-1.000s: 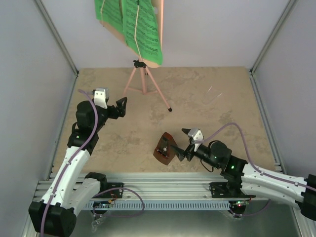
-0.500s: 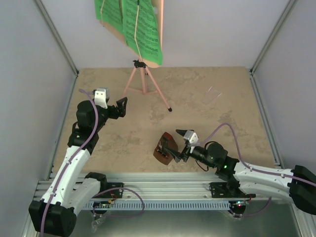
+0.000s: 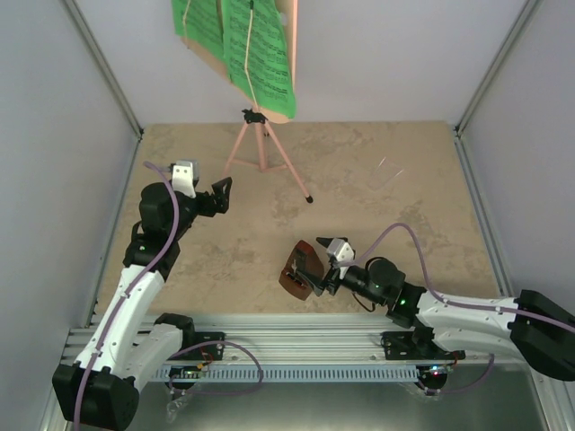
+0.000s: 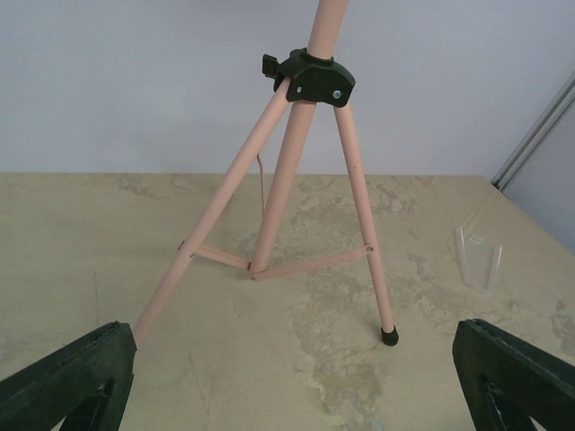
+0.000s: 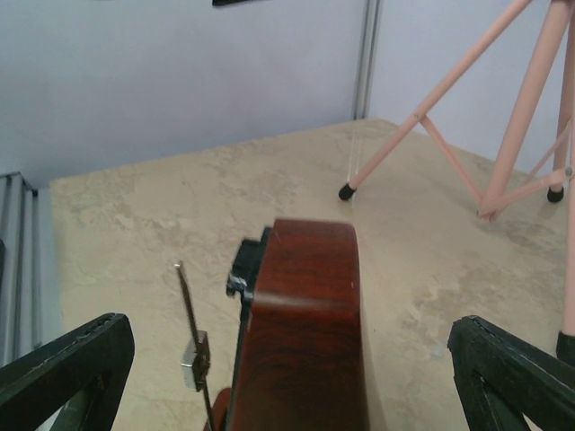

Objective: Pack up the instrument practice props

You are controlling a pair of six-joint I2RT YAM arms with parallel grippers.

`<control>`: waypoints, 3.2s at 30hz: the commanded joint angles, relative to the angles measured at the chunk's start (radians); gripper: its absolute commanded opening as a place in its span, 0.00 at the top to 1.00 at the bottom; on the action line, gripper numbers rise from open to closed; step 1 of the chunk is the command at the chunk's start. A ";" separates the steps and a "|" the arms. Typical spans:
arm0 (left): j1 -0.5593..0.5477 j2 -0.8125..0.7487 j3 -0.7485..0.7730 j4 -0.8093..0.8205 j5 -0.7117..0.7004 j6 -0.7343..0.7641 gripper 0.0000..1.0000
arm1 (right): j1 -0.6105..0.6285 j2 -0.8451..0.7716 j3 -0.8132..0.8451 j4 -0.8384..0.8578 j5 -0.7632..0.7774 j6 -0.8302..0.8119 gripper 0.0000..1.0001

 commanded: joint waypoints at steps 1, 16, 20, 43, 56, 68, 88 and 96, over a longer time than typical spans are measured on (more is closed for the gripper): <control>-0.003 0.003 0.006 0.001 -0.003 -0.001 0.01 | 0.006 0.050 0.028 0.027 0.041 -0.026 0.02; -0.003 0.000 0.005 0.003 0.000 -0.005 0.01 | 0.006 0.106 0.010 0.069 0.144 0.028 0.13; -0.003 0.000 0.006 0.002 0.004 -0.006 0.01 | 0.006 0.095 0.003 0.066 0.156 0.034 0.14; -0.003 0.015 0.009 -0.004 0.027 -0.002 0.02 | 0.007 0.072 -0.042 0.103 0.130 0.056 0.30; -0.019 0.088 0.029 -0.035 0.075 0.011 0.03 | 0.005 0.080 -0.057 0.123 0.131 0.074 0.39; -0.112 0.164 0.039 -0.036 0.261 0.049 0.06 | 0.001 0.107 -0.056 0.134 0.149 0.097 0.41; -0.392 0.433 0.148 -0.007 0.692 0.035 0.17 | -0.041 0.161 0.002 0.072 0.134 0.135 0.43; -0.418 0.454 0.146 -0.040 0.718 0.061 0.21 | -0.055 0.184 0.020 0.054 0.139 0.147 0.43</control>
